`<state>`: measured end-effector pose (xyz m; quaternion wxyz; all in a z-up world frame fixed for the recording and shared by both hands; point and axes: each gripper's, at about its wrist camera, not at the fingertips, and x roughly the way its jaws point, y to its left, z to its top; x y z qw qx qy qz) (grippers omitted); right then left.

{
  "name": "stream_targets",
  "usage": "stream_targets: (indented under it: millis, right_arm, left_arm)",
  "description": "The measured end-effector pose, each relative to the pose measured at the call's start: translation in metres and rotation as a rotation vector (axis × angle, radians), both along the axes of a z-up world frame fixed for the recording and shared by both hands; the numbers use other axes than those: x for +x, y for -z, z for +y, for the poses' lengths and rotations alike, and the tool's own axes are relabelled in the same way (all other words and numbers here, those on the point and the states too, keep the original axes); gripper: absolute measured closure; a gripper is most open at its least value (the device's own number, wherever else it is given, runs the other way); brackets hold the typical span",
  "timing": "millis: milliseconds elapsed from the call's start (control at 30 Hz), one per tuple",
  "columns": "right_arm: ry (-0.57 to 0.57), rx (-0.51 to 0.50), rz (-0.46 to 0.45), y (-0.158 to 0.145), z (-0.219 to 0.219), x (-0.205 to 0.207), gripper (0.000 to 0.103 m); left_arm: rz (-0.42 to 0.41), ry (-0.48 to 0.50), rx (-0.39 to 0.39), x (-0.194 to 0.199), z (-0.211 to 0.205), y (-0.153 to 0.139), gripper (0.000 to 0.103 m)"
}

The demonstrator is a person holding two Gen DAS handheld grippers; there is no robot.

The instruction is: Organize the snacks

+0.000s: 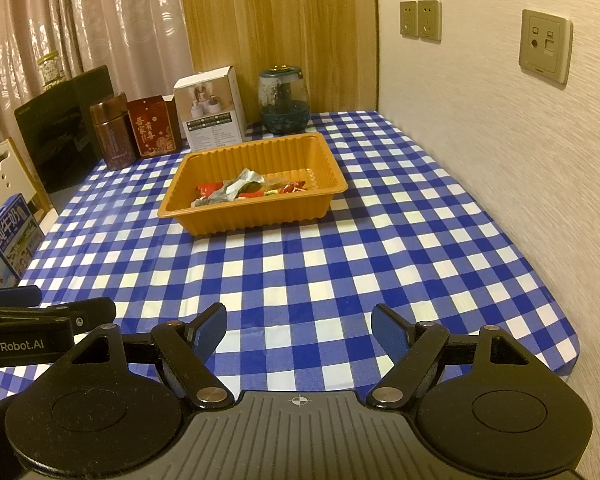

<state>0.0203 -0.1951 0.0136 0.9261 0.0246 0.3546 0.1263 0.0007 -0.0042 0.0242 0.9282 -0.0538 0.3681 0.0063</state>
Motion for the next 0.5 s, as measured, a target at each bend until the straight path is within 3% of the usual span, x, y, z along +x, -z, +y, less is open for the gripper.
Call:
stream_targets:
  millis: [500]
  right_arm:
    - [0.0,0.0,0.0,0.0001,0.0002,-0.0001,0.024]
  left_arm:
    - [-0.008,0.01,-0.007,-0.0024,-0.004,0.0004,0.0]
